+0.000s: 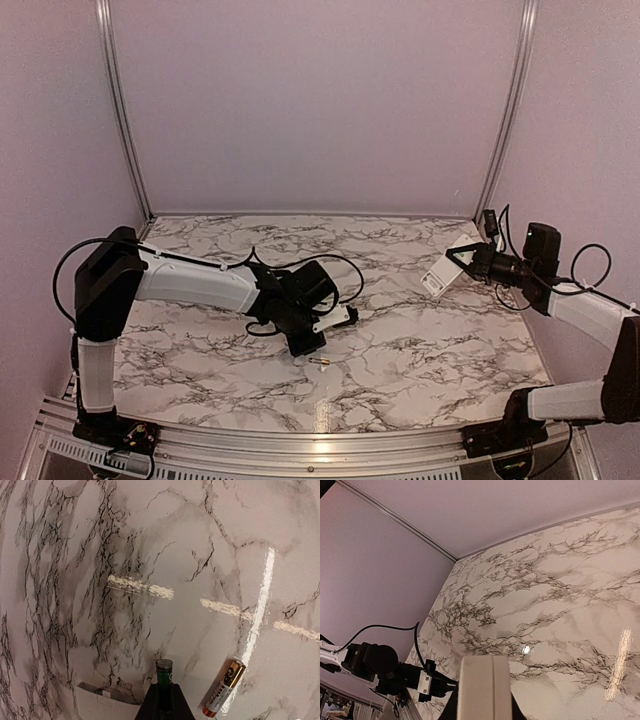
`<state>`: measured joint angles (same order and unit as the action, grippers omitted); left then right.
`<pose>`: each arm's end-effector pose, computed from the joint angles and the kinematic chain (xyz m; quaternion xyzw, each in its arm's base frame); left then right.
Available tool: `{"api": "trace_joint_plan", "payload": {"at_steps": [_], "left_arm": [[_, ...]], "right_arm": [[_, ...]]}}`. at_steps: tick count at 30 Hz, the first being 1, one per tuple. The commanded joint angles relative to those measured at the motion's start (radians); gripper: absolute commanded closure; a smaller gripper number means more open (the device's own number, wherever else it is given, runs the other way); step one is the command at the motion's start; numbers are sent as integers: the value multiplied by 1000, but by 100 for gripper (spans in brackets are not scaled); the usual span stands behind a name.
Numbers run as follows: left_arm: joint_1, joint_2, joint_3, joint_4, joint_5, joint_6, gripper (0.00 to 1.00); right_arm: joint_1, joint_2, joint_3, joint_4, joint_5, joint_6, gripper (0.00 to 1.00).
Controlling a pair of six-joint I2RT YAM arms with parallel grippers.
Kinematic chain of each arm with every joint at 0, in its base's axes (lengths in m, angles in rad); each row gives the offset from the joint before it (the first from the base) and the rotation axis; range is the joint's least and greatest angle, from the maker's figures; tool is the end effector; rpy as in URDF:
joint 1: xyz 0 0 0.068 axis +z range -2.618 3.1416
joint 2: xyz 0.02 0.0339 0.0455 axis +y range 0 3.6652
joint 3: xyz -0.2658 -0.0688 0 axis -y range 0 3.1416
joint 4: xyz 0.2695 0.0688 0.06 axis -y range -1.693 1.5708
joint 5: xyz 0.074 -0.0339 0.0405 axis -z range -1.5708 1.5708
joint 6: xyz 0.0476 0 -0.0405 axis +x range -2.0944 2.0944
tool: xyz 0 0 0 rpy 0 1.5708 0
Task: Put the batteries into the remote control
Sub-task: Pick up the battery from the center of the board, then place the battery at the center of the board.
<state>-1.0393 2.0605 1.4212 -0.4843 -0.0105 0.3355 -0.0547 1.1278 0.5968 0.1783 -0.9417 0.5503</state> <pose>0.2283 -0.3874 0.1258 0.6178 0.7544 -0.0716 0.2099 0.2663 0.0240 0.2337 -0.0300 0.7751 0.4858 0.4030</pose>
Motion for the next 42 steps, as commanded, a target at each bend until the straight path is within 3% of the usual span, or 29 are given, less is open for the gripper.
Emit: {"api": "trace_joint_plan", "payload": {"at_steps": [1, 7, 16, 18, 22, 24, 29, 37, 42], "left_arm": [[2, -137, -33, -3, 30, -98, 100], [15, -257, -145, 44, -55, -304, 100], [-4, -454, -434, 297, -138, -1032, 100], [-13, -446, -446, 264, -203, -1178, 100], [-47, -358, -370, 40, -389, -1458, 100], [-53, -307, -332, -42, -407, -1554, 100], [-53, -246, -326, -62, -374, -1679, 100], [-50, -168, -289, -97, -338, -1749, 100], [-46, -131, -277, -92, -295, -1750, 87]], "right_arm": [[9, 3, 4, 31, -15, 2, 100], [9, 3, 4, 35, -17, 6, 100], [10, 10, -2, 53, -16, 10, 100], [12, 12, 0, 58, -14, 13, 100], [15, 14, 4, 59, -14, 15, 100], [16, 12, 6, 56, -14, 14, 100], [16, 1, 5, 47, -12, 9, 100], [16, -3, 14, 36, -14, 4, 100], [16, -8, 15, 32, -11, 3, 100]]}}
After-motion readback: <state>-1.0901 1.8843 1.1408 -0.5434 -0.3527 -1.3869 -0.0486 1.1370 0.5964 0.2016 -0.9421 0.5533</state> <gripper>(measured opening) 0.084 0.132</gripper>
